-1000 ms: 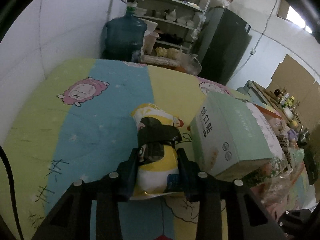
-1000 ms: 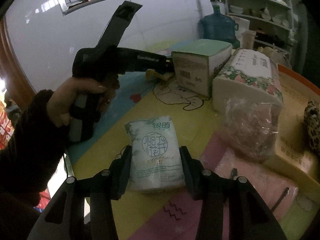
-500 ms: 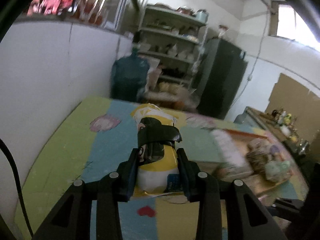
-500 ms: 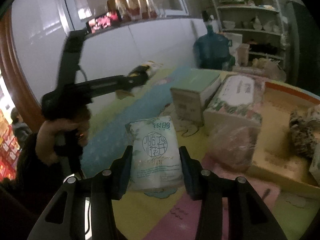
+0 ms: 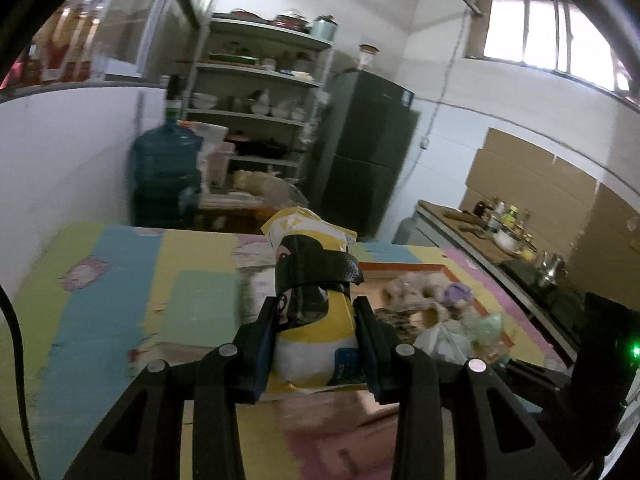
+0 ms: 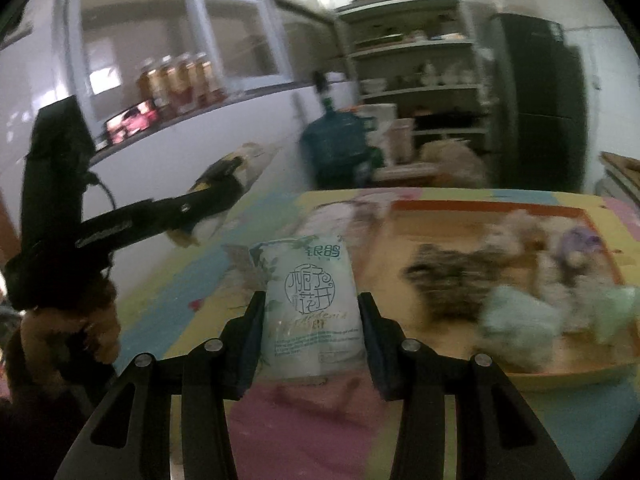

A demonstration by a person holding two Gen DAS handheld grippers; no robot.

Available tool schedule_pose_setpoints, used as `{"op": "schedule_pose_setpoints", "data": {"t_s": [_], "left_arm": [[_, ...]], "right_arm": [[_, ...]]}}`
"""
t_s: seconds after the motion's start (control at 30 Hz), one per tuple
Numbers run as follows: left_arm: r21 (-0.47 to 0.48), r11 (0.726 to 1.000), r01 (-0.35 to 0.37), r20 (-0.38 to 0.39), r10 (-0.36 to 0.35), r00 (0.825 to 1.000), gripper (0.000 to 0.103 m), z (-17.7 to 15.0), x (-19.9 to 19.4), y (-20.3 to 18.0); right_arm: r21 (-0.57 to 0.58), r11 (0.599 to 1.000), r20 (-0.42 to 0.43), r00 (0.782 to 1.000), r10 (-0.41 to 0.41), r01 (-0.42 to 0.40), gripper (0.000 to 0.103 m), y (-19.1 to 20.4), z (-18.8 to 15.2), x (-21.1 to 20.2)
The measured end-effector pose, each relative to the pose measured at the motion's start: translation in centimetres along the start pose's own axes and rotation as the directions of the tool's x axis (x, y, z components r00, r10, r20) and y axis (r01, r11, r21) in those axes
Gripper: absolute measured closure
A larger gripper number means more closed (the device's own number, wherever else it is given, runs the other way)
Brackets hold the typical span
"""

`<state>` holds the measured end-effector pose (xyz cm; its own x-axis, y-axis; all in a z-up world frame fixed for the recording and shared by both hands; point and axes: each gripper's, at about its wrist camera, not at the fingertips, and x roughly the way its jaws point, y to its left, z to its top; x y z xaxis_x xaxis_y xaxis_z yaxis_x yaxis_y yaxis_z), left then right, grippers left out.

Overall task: Organize soft objects
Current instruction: 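Carry the yellow toy and white tissue pack over to the tray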

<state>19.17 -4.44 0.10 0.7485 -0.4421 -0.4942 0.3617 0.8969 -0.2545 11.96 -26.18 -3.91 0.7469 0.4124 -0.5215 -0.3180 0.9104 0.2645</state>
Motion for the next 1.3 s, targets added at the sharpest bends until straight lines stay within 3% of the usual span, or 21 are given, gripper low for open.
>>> {"op": "schedule_pose_setpoints", "data": {"t_s": [0.33, 0.6, 1.3], "left_arm": [[0.039, 0.999, 0.032, -0.055, -0.030, 0.998, 0.065, 0.4, 5.6, -5.5], [0.048, 0.998, 0.028, -0.109, -0.023, 0.994, 0.065, 0.4, 9.4, -7.7], [0.022, 0.998, -0.055, -0.224, 0.058, 0.973, 0.065, 0.3, 17.6, -8.3]], "right_arm": [[0.042, 0.990, 0.033, 0.991, -0.133, 0.132, 0.057, -6.2, 0.6, -2.8], [0.064, 0.975, 0.033, 0.976, -0.214, 0.212, 0.057, -10.5, 1.6, -3.3], [0.038, 0.969, -0.031, 0.970, -0.243, 0.244, 0.057, -15.1, 4.0, 1.7]]}}
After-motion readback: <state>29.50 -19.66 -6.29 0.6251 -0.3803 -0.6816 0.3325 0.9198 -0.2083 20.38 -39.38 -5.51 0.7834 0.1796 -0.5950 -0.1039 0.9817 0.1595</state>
